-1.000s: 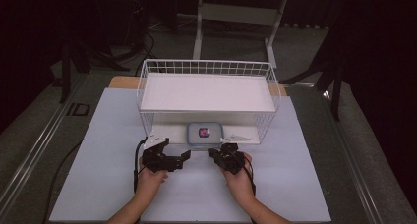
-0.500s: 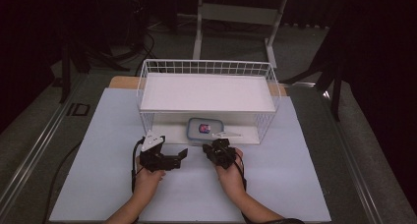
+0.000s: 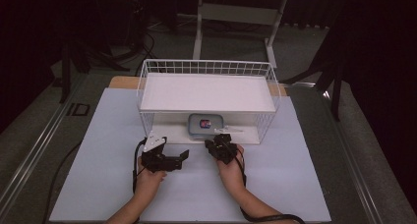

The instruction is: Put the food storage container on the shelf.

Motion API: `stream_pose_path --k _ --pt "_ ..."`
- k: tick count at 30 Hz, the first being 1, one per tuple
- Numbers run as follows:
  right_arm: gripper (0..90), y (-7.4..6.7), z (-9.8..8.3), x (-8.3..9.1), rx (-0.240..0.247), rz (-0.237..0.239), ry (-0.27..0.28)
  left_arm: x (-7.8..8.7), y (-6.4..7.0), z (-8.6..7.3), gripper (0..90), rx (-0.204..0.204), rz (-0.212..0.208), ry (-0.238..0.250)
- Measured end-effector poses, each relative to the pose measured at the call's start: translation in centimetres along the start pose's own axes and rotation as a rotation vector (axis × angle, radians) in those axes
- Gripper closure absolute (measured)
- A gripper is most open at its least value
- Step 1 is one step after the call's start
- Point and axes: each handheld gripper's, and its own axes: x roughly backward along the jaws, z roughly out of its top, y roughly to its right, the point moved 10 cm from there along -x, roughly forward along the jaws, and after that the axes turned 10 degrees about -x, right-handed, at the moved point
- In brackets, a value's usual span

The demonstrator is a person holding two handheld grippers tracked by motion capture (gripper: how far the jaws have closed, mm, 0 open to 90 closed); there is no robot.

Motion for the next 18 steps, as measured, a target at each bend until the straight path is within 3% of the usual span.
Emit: stream_pose_path --k 18 --pt "88.6 -0.7 1.5 -1.6 -0.019 0.006 0.016 0.0 0.0 -0.2 0.6 -0.003 0.000 -0.007"
